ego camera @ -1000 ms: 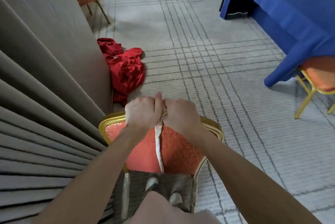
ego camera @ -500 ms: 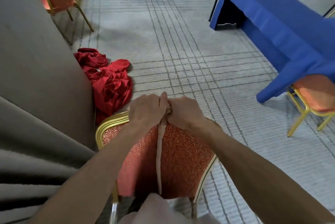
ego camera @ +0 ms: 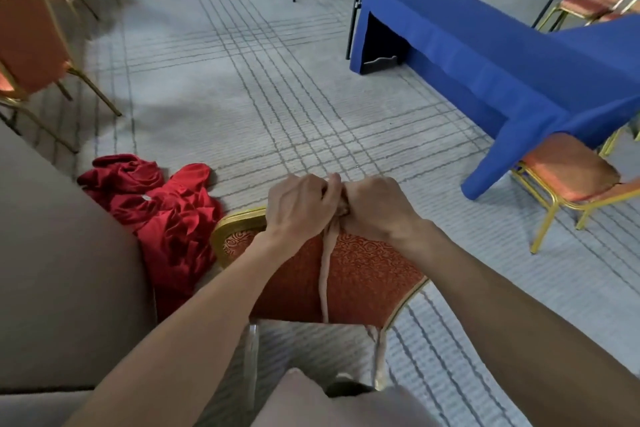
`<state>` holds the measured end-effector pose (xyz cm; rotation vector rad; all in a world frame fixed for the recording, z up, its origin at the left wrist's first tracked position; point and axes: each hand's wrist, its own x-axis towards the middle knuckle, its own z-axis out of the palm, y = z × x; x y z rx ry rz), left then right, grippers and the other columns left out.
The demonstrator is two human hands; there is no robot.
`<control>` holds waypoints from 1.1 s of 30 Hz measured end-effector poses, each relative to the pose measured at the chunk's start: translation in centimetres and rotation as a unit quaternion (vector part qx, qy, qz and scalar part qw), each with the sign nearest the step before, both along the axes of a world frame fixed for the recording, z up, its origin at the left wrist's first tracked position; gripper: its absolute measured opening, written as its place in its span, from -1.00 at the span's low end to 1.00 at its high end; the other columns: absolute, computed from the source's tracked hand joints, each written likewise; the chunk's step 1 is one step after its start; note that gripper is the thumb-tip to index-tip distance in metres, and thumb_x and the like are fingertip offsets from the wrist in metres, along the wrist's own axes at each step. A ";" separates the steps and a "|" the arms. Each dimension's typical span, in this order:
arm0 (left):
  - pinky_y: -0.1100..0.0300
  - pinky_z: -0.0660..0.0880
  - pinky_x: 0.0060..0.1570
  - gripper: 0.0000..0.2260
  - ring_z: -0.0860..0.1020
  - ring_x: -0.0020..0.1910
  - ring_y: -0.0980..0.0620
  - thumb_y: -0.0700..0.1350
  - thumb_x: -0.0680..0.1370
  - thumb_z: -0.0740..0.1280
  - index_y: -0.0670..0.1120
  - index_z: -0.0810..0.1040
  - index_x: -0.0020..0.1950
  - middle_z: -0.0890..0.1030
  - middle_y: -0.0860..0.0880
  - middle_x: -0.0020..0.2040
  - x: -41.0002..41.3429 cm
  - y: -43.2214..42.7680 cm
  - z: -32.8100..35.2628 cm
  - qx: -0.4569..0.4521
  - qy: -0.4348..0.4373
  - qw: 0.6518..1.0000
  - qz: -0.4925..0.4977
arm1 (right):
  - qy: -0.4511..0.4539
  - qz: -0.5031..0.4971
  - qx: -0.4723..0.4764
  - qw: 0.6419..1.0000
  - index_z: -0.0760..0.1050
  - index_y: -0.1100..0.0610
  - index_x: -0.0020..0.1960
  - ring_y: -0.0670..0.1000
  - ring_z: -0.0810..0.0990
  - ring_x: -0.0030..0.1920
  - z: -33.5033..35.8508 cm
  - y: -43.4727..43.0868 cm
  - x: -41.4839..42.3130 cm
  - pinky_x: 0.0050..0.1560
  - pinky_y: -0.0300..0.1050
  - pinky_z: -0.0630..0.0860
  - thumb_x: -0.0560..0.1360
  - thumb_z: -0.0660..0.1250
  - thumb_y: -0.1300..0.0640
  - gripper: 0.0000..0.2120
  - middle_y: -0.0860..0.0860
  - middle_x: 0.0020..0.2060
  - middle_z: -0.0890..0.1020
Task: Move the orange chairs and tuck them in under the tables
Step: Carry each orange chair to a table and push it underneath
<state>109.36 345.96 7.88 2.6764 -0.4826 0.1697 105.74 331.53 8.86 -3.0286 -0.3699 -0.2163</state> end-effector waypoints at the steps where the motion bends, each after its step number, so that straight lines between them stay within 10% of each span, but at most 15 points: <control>1: 0.12 0.32 -0.27 -0.45 0.56 -0.30 -0.03 0.16 0.66 0.05 -0.06 0.42 -0.45 0.58 -0.02 -0.39 0.4 -0.3 -0.3 -0.006 0.008 1.000 -0.008 | 0.000 0.000 -0.010 1.000 0.57 0.14 0.00 0.11 0.61 -0.31 -0.6 -0.3 0.3 -0.32 -0.13 0.36 0.41 0.34 0.05 -0.78 0.03 -0.32 0.62; 15: 0.09 0.33 -0.36 -0.45 0.50 -0.44 -0.02 0.10 0.65 0.04 -0.12 0.51 -0.41 0.55 -0.06 -0.44 11.5 -4.7 -9.2 0.020 0.047 0.997 -0.061 | 0.152 -0.002 -0.023 0.988 0.52 0.11 -0.04 0.10 0.61 -0.27 -7.2 -4.3 11.1 -0.17 -0.04 0.55 0.52 0.28 -0.02 -0.80 0.06 -0.25 0.66; 22: 0.12 0.28 -0.41 -0.47 0.46 -0.50 -0.01 0.08 0.66 0.13 -0.03 0.26 -0.51 0.51 -0.05 -0.50 25.0 -10.5 -6.3 -0.042 0.002 0.995 -0.095 | 0.106 -0.070 0.017 0.992 0.56 0.08 0.07 0.15 0.66 -0.11 -4.9 -10.0 23.5 -0.19 -0.04 0.50 0.46 0.36 -0.02 -0.75 0.07 -0.16 0.68; 33: 0.13 0.26 -0.48 -0.48 0.36 -0.54 0.12 0.17 0.66 0.01 -0.02 0.44 -0.39 0.41 0.06 -0.51 40.9 -17.2 -4.9 -0.035 -0.069 0.980 -0.183 | 0.021 -0.127 0.087 0.988 0.57 0.14 0.03 0.16 0.65 -0.21 -4.1 -17.2 37.7 -0.30 -0.10 0.41 0.47 0.35 0.06 -0.80 0.10 -0.22 0.68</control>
